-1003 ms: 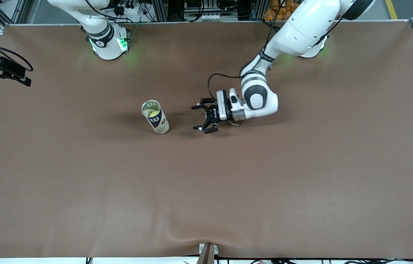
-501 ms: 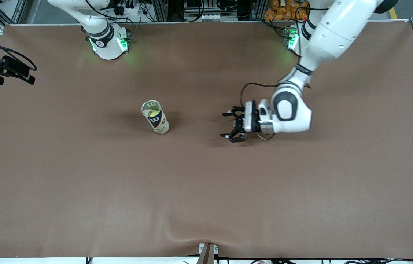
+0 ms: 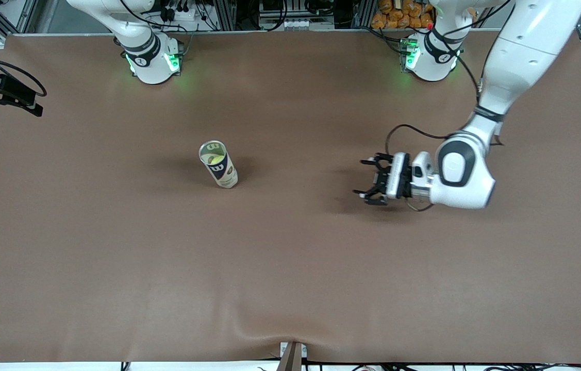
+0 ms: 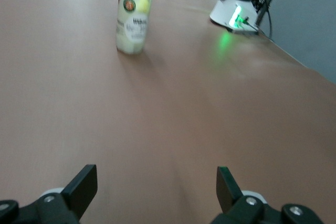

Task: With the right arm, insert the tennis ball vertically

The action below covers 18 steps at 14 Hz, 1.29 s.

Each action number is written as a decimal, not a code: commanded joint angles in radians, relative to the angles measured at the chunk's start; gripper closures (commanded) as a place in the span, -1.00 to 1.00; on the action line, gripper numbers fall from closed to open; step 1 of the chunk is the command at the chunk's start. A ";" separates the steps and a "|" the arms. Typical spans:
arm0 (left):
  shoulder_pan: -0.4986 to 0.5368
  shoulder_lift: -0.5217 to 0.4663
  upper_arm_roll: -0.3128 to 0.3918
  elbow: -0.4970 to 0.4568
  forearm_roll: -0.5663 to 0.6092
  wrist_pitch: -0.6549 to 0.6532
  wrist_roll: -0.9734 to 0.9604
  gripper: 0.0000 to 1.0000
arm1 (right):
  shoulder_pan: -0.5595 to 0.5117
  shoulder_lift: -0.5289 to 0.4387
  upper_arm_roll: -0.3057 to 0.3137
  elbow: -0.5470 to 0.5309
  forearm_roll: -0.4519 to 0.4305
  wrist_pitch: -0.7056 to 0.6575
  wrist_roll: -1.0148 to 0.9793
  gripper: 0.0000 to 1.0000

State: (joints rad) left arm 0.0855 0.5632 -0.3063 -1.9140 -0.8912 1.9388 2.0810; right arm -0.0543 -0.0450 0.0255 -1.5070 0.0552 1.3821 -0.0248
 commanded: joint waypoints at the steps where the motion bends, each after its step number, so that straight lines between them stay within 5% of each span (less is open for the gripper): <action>1: 0.068 -0.017 -0.002 0.061 0.135 -0.118 -0.131 -1.00 | -0.024 0.004 0.007 0.022 -0.009 -0.021 -0.017 -1.00; 7: 0.178 -0.006 -0.004 0.265 0.415 -0.326 -0.455 -1.00 | -0.032 0.017 0.008 0.022 -0.006 0.021 -0.004 -1.00; 18: 0.201 -0.092 0.019 0.500 0.624 -0.610 -1.104 -1.00 | -0.021 0.027 0.013 0.010 -0.006 0.032 -0.004 -1.00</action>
State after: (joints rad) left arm 0.2910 0.5254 -0.2976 -1.4418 -0.3234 1.3844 1.0562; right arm -0.0696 -0.0249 0.0321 -1.5088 0.0554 1.4141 -0.0258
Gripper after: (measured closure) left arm 0.000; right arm 0.000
